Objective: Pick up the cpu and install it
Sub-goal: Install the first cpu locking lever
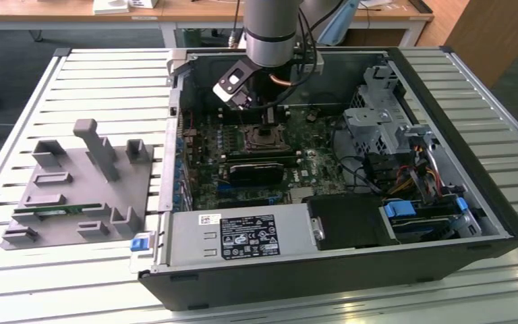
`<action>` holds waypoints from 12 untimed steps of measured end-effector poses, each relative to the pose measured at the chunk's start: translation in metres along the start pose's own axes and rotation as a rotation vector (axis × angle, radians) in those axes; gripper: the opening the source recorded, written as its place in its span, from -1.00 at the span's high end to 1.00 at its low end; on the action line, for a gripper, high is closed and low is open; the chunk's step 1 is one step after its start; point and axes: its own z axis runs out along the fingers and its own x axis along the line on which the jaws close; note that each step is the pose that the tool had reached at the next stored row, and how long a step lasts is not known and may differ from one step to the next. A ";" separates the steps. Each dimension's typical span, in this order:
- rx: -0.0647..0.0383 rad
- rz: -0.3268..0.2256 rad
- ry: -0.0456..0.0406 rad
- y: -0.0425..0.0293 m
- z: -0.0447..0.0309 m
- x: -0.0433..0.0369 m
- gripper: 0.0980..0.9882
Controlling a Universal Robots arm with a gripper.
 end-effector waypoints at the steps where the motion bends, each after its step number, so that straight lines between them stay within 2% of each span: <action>1: 0.000 0.000 0.0000 0.0000 -0.0001 0.0000 0.98; 12: 0.000 0.000 -0.0002 0.0001 -0.0032 0.0000 0.98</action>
